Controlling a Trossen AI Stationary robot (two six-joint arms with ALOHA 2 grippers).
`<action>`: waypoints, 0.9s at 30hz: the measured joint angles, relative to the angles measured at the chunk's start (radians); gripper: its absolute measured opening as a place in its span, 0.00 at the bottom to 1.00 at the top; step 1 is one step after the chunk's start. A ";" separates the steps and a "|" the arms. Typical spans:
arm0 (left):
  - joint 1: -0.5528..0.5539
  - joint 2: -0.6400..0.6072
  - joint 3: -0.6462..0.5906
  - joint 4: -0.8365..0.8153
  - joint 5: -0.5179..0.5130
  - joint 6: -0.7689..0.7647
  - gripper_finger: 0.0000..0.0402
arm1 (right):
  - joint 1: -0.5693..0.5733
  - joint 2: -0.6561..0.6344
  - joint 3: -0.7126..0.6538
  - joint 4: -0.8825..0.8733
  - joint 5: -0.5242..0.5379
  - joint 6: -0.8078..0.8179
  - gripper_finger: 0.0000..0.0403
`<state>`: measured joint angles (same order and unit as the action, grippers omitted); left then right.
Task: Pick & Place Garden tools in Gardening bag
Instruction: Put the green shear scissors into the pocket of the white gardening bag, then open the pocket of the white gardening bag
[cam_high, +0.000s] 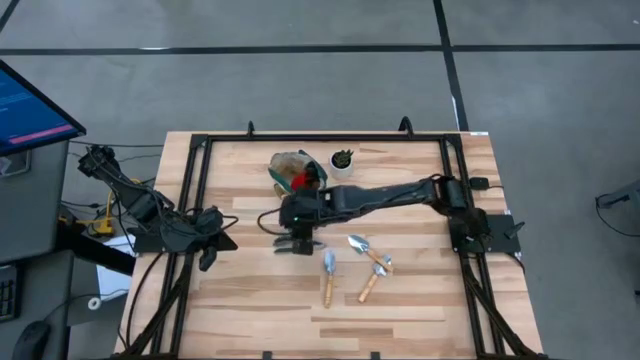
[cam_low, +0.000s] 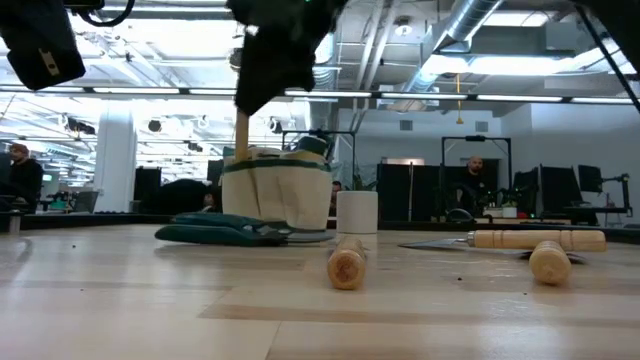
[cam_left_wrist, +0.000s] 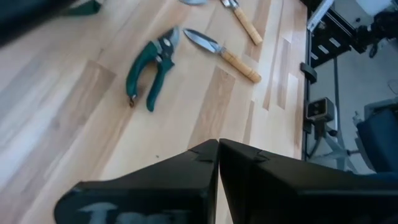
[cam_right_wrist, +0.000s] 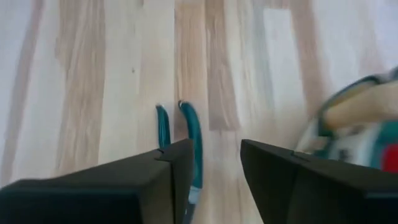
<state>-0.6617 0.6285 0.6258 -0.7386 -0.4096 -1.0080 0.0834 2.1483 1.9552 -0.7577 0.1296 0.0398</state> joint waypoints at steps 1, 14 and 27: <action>0.000 0.000 0.000 0.000 -0.008 0.000 0.00 | 0.000 -0.018 0.000 -0.035 0.000 0.003 0.30; 0.000 0.000 0.000 0.000 -0.014 0.000 0.00 | 0.008 -0.169 0.000 -0.363 0.133 0.060 0.29; 0.000 0.006 -0.001 0.008 -0.012 0.001 0.00 | -0.100 -0.112 -0.118 -0.190 0.125 -0.104 0.27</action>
<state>-0.6617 0.6342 0.6250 -0.7304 -0.4221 -1.0074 -0.0167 2.0359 1.8370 -0.9482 0.2549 -0.0643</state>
